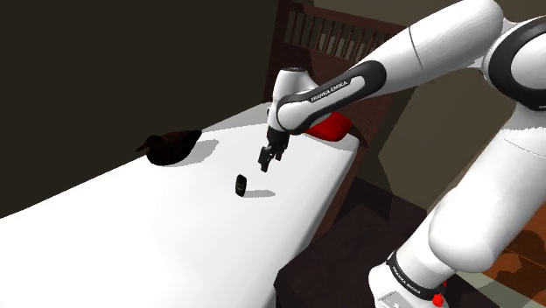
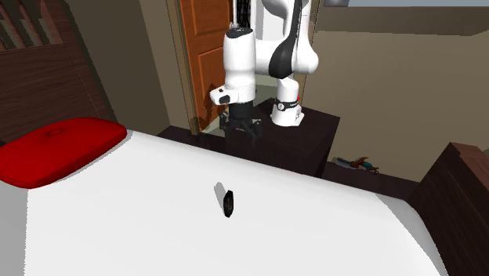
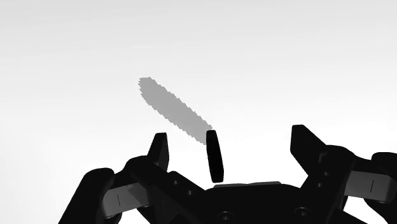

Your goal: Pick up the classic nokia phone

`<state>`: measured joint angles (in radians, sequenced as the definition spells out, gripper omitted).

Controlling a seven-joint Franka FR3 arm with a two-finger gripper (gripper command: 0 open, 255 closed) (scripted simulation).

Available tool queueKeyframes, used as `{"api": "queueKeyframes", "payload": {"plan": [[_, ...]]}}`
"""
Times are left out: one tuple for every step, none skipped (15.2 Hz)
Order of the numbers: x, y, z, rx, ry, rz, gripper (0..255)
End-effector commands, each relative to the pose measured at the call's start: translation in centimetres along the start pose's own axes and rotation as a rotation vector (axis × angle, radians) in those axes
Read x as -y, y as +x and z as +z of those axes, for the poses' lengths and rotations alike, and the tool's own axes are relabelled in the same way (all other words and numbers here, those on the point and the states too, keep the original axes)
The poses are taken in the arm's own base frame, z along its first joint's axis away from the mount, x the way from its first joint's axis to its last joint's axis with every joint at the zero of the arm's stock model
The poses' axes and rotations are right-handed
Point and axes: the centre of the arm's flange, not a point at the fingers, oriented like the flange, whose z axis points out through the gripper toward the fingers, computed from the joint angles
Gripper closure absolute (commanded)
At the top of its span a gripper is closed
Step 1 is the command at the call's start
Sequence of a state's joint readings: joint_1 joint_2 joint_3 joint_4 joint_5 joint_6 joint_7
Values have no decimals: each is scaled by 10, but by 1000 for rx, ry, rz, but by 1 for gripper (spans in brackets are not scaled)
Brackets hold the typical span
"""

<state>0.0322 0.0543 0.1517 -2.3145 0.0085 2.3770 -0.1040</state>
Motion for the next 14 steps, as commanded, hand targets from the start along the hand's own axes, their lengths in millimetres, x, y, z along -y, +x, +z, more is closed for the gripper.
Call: {"api": "queueKeyframes", "payload": {"plan": [[2,16,22,-2,-6,-7,0],[2,24,32,-3,-9,-10,0],[2,33,42,-4,-12,-13,0],[3,41,52,-4,-15,-17,0],[3,50,62,-5,-17,-20,0],[3,58,72,-6,-20,-23,0],[3,67,82,-7,-23,-26,0],[4,75,93,-7,-26,-30,0],[4,84,103,-8,-29,-33,0],[4,92,113,-9,-32,-36,0],[5,101,123,-9,-35,-39,0],[5,105,128,-10,-37,-41,0],[5,105,134,-10,-37,-41,0],[5,105,139,-10,-37,-41,0]]}}
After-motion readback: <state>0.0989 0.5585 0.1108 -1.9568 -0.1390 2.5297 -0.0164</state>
